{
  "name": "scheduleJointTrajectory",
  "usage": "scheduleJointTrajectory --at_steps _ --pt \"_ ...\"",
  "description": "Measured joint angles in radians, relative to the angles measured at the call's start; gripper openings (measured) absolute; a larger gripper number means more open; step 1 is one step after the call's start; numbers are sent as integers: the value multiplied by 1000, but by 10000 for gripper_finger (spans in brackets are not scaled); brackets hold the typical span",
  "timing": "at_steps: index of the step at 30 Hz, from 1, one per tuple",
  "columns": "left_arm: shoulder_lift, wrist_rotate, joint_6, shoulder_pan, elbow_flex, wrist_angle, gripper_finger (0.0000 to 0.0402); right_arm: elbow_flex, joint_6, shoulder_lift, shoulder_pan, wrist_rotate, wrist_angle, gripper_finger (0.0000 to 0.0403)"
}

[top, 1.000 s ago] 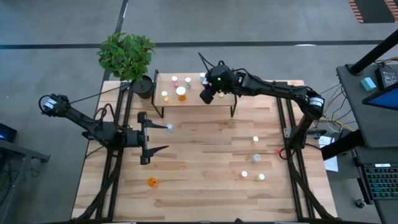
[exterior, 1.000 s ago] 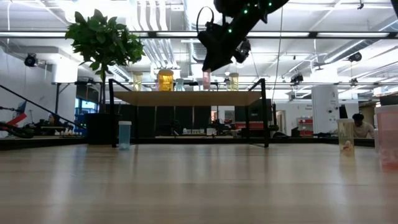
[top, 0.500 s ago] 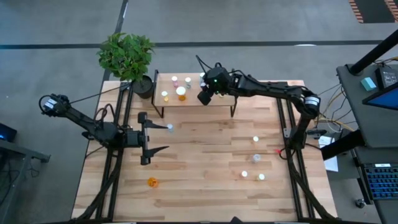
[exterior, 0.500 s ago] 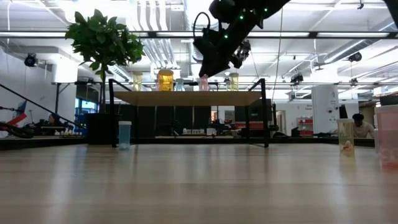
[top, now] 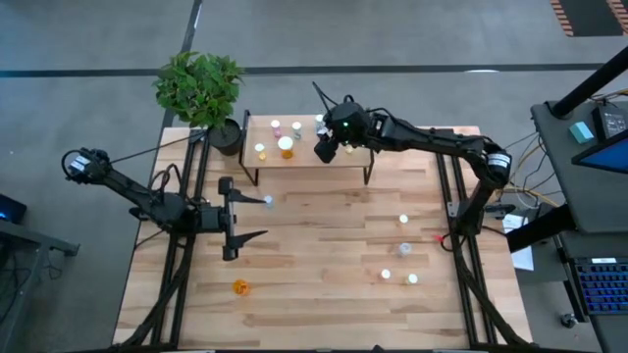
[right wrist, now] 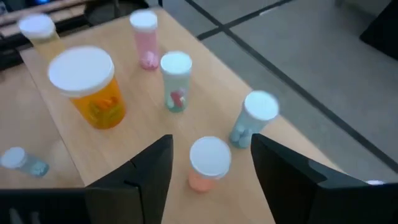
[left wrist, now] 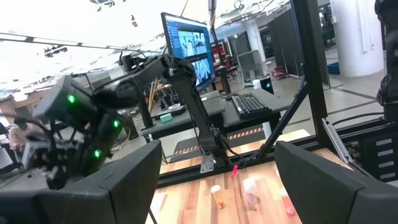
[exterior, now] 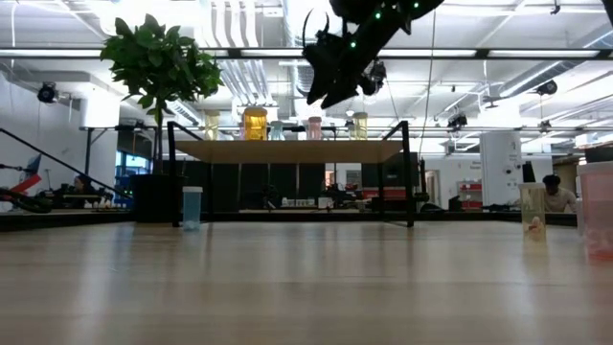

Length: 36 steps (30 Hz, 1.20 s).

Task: Pick and place medicine bottles onto shelf by color
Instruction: Put the orange pill bottle on the shelf

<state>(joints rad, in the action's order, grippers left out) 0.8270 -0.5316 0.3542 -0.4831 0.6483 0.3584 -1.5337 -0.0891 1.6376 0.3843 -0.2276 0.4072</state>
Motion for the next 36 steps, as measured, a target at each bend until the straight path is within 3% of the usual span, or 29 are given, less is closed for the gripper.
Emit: scheduleJointTrajectory --at_steps 11,17,22,29,36 --pt "36 0 -7 0 0 1 295 0 3 -154 -96 0 102 203" --pt "46 0 -51 0 0 -2 295 1 8 -233 -233 15 261 203" --pt "77 1 -116 1 -1 6 295 52 -17 -272 -388 42 295 203" --pt "225 18 -287 -4 1 168 295 178 76 -279 -574 46 214 203" --pt "367 33 -563 -13 24 169 295 246 74 -256 -655 47 157 203"
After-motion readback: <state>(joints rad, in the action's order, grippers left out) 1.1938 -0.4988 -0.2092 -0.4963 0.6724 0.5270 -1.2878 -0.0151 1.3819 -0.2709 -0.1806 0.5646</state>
